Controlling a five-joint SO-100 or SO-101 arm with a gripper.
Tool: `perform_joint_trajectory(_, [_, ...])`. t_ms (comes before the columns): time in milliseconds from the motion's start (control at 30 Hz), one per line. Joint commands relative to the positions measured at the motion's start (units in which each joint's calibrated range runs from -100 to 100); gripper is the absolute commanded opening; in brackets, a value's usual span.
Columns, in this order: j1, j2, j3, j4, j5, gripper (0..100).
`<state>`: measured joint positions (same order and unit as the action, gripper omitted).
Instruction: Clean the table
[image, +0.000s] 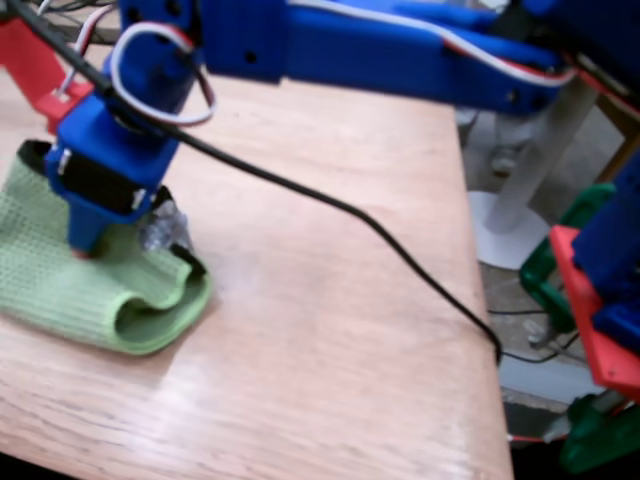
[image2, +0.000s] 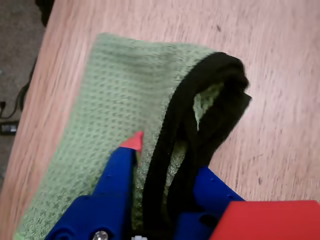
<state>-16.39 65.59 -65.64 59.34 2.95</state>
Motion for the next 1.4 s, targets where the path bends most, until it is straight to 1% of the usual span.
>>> perform_joint_trajectory(0, [2.7, -0.1, 0.1, 1.3, 0.1, 2])
perform_joint_trajectory(100, [2.9, -1.4, 0.9, 1.5, 0.1, 2])
perform_joint_trajectory(167, [1.7, -12.1, 2.1, 1.6, 0.0, 2])
perform_joint_trajectory(233, [1.0, -26.1, 8.6, 1.6, -0.1, 1])
perform_joint_trajectory(300, [0.7, -45.1, 23.3, 1.6, -0.5, 1])
perform_joint_trajectory(333, [0.5, -54.0, 34.3, 1.6, -0.4, 1])
perform_joint_trajectory(400, [-5.8, -70.8, 59.3, 1.5, 0.0, 1])
perform_joint_trajectory(433, [-7.3, -78.3, 71.1, 1.5, 0.0, 1])
perform_joint_trajectory(500, [-9.0, -89.2, 89.3, 0.4, 0.0, 1])
perform_joint_trajectory(533, [-10.0, -92.2, 95.5, 0.4, 0.1, 1])
perform_joint_trajectory(600, [-10.5, -93.6, 102.7, 0.3, 0.1, 1])
perform_joint_trajectory(667, [-11.2, -92.4, 105.4, 0.3, 0.1, 1])
perform_joint_trajectory(700, [-15.2, -88.3, 106.7, 0.3, 0.1, 1])
perform_joint_trajectory(900, [-15.4, -73.7, 105.9, 0.3, 0.1, 1])
perform_joint_trajectory(1033, [-15.2, -72.3, 106.4, 0.3, 0.1, 1])
perform_joint_trajectory(1100, [-12.5, -72.3, 106.6, 0.7, 0.3, 1])
perform_joint_trajectory(1133, [-9.2, -72.3, 106.0, 1.3, 1.1, 1])
perform_joint_trajectory(1267, [14.7, -72.3, 106.0, 0.4, 7.3, 1])
perform_joint_trajectory(1367, [28.4, -72.3, 105.9, 0.3, 11.2, 1])
